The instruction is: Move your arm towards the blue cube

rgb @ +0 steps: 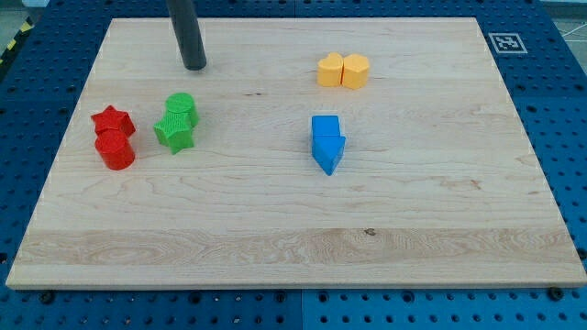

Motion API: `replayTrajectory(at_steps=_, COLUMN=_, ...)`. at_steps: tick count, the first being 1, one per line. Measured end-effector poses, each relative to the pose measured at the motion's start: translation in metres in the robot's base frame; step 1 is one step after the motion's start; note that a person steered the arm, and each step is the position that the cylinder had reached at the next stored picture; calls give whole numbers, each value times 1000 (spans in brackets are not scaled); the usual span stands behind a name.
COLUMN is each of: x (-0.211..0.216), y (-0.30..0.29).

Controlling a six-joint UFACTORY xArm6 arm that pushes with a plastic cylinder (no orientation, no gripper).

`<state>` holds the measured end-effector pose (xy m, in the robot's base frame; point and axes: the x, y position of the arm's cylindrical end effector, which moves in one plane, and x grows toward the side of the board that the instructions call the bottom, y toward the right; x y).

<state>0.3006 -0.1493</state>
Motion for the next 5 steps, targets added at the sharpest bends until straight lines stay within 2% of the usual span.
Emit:
replayTrajectory(at_steps=1, x=0, y=0)
replayTrajectory(at_steps=2, x=18, y=20)
replayTrajectory(at_steps=3, x=62, y=48)
replayTrajectory(at_steps=4, x=67, y=73)
replayTrajectory(at_steps=5, x=96, y=144)
